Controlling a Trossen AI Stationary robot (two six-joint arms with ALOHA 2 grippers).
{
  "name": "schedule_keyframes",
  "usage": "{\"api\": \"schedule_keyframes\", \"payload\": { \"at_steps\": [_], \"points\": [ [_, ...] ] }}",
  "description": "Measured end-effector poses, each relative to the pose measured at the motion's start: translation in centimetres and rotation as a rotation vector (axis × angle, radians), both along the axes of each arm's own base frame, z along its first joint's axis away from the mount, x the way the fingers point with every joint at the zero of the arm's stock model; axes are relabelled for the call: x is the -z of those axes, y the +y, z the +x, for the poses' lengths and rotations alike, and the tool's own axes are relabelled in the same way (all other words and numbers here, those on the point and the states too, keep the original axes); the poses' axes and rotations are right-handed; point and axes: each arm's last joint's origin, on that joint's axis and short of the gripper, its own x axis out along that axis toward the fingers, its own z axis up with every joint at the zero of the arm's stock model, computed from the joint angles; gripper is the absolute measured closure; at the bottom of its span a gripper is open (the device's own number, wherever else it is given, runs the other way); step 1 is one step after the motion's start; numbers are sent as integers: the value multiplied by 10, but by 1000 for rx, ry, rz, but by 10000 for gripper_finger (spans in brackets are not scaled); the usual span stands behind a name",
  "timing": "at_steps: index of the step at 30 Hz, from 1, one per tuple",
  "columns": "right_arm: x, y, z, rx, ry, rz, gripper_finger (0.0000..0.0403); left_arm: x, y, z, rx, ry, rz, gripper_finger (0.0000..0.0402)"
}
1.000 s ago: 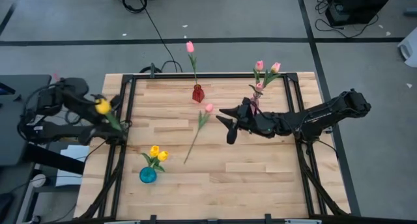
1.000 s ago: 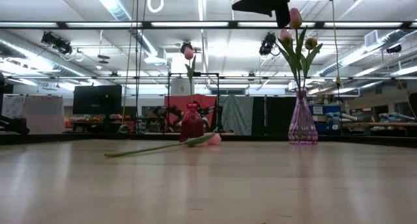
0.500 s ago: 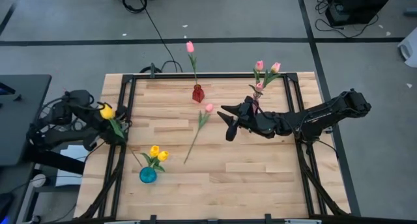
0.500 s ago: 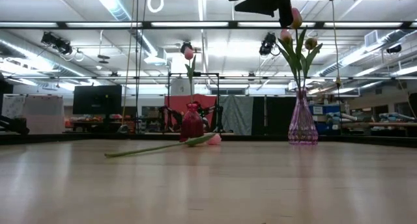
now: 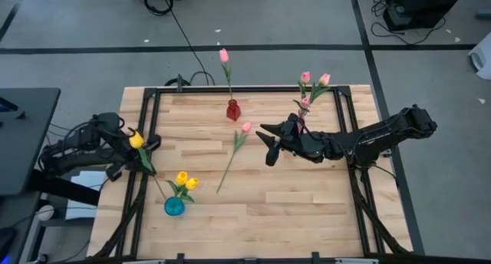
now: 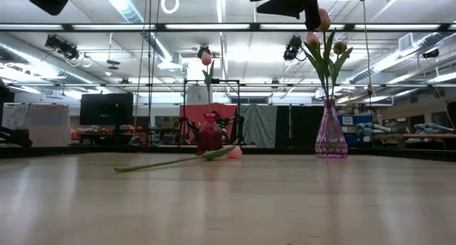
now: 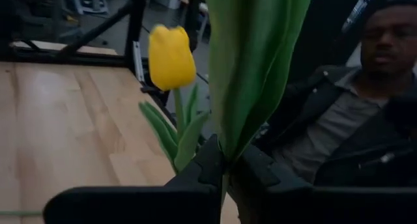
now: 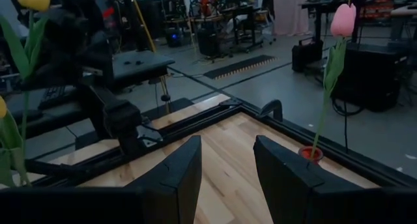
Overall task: Sort flowers into vase by color
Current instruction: Put the yellow tulip into the blue vase
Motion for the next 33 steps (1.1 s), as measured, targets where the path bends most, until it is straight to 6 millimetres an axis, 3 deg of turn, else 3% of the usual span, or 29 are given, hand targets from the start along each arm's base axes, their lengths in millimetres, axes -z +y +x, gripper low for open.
{"api": "schedule_keyframes", "payload": {
  "at_steps": [13,24,33],
  "points": [
    [0,-1,0,2,-1,3,249,28,-4,12,44,11,94,375],
    [0,-2,0,6,7,-12,249,27,-7,16,71,9,104,375],
    [0,-7,1,20,13,-23,249,36,-12,37,94,141,120,375]
  ]
}}
